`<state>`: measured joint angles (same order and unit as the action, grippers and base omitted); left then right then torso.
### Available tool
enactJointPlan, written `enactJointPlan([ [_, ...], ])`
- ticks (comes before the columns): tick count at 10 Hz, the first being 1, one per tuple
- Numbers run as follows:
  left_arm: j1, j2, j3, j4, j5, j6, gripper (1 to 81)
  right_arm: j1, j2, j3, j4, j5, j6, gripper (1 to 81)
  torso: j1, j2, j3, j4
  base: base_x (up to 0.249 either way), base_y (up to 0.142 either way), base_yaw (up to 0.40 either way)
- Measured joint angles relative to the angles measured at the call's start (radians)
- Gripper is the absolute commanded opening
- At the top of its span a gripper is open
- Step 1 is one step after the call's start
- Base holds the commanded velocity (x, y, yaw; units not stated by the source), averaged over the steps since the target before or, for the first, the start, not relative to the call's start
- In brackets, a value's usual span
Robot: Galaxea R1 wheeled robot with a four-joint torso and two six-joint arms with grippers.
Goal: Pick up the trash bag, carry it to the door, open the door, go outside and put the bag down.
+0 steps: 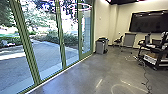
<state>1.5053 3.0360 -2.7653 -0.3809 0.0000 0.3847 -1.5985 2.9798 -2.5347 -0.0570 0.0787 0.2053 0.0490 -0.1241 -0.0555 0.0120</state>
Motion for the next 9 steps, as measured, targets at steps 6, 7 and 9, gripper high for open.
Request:
enactJointPlan([
  [6,0.0,0.0,0.0,0.0,0.0,0.0,1.0,0.0,0.0,0.0,0.0,0.0,0.0,81.1,0.0,0.0,0.0,0.0,0.141,0.0,0.0],
  [7,0.0,0.0,0.0,0.0,0.0,0.0,1.0,0.0,0.0,0.0,0.0,0.0,0.0,81.1,0.0,0.0,0.0,0.0,0.141,0.0,0.0],
  [9,0.0,0.0,0.0,0.0,0.0,0.0,1.0,-0.003,0.0,0.0,0.0,0.0,-0.003,81.1,0.0,0.0,0.0,0.0,0.141,0.0,0.0],
])
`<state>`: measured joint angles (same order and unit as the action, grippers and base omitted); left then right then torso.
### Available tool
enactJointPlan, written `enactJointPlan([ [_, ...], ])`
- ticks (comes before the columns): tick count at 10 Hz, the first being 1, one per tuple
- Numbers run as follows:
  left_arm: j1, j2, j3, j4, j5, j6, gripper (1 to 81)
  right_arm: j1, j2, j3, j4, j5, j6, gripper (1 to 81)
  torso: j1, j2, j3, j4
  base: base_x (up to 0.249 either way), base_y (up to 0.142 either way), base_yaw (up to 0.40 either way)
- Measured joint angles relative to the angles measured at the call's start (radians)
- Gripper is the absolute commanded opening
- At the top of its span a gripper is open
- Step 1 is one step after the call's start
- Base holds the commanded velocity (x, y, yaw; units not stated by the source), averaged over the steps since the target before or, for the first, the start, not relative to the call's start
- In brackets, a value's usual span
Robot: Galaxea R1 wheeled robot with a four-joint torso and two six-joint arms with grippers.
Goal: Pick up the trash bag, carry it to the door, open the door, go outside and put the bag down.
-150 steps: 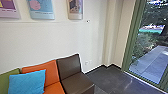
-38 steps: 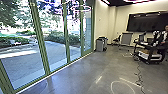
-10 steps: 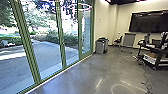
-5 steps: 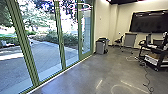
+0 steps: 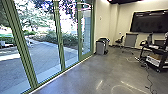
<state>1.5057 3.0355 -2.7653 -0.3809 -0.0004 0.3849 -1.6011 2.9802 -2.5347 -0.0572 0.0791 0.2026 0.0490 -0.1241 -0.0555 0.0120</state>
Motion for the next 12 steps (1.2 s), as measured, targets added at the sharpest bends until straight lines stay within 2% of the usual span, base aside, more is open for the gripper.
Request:
enactJointPlan([
  [12,0.0,0.001,0.0,0.0,0.0,0.006,1.0,0.0,0.003,-0.003,-0.003,0.0,-0.001,81.1,0.0,0.0,0.0,0.0,0.144,0.0,0.0],
])
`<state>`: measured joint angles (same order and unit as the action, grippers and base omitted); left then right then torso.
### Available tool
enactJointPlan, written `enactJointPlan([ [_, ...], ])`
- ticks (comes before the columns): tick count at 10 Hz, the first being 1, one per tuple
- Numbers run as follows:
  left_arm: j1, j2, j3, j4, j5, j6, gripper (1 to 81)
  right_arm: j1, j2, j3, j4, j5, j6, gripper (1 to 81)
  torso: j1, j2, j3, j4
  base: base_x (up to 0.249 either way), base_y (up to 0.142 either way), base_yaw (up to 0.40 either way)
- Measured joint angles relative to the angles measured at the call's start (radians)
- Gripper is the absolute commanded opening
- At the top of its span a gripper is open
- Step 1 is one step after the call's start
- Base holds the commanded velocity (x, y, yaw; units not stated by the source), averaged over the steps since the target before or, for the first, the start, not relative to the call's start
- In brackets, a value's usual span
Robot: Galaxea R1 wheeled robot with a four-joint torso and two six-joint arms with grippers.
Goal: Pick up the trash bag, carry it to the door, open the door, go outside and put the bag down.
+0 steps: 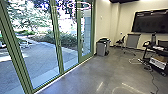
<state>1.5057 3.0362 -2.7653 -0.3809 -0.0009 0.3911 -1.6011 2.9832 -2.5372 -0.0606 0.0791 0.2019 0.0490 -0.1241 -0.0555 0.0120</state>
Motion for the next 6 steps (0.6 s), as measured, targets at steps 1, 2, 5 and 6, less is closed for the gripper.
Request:
enactJointPlan([
  [1,0.0,0.0,0.0,0.0,0.0,0.001,1.0,0.0,0.0,0.0,0.0,0.0,0.0,81.1,0.0,0.0,0.0,0.0,0.145,0.0,0.0],
  [2,0.0,0.0,0.0,0.0,0.0,0.001,1.0,0.0,0.0,0.0,0.0,0.0,0.0,81.1,0.0,0.0,0.0,0.0,0.145,0.0,0.0],
  [5,0.0,0.0,0.0,0.0,0.0,0.001,1.0,0.0,0.002,-0.003,0.0,0.0,0.0,81.1,0.0,0.0,0.0,0.0,0.145,-0.042,0.0],
  [6,0.003,0.0,0.0,0.0,0.0,0.001,1.0,0.0,0.004,-0.003,0.0,0.0,0.0,81.1,0.0,0.0,0.0,0.0,0.146,-0.068,0.0],
])
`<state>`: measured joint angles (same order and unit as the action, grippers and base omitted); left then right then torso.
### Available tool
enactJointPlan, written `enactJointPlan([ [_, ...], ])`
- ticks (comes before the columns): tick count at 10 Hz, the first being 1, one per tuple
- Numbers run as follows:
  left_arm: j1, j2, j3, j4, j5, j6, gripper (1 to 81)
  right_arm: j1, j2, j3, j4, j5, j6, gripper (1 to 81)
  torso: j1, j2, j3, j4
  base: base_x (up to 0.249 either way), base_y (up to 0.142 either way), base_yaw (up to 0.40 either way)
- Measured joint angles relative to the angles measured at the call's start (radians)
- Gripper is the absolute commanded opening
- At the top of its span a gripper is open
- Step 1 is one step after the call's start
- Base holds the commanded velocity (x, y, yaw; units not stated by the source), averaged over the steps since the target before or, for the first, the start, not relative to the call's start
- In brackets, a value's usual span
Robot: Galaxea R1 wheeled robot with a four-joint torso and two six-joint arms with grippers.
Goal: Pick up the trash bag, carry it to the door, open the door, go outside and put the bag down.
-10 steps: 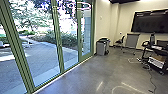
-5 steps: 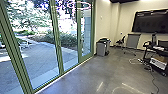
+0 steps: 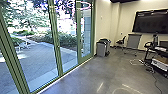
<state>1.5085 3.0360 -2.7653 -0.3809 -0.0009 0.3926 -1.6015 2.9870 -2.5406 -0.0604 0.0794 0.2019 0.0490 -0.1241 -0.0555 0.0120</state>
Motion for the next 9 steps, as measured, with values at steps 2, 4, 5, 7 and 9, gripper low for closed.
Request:
enactJointPlan([
  [2,-0.001,0.001,-0.001,0.0,-0.003,0.0,1.0,0.001,0.0,-0.002,0.0,0.001,-0.001,81.1,0.0,0.0,0.0,0.0,0.149,-0.071,0.0],
  [4,0.0,0.003,-0.001,0.0,-0.003,0.0,1.0,-0.002,0.0,-0.004,0.0,0.0,0.0,81.1,0.0,0.0,0.0,0.0,0.149,-0.071,0.0],
  [5,0.0,0.003,-0.001,0.0,-0.003,0.0,1.0,-0.002,0.0,-0.005,-0.001,0.0,-0.001,81.1,0.0,0.0,0.0,0.0,0.152,-0.071,0.0],
  [7,0.0,0.003,-0.001,0.0,-0.003,0.0,1.0,-0.002,0.001,-0.006,-0.001,0.0,-0.001,81.1,0.0,0.0,0.0,0.0,0.152,-0.071,0.0],
  [9,0.0,0.004,-0.002,0.0,-0.003,0.0,1.0,-0.002,0.001,-0.006,-0.001,0.0,-0.001,81.1,0.0,0.0,0.0,0.0,0.152,-0.073,0.0],
])
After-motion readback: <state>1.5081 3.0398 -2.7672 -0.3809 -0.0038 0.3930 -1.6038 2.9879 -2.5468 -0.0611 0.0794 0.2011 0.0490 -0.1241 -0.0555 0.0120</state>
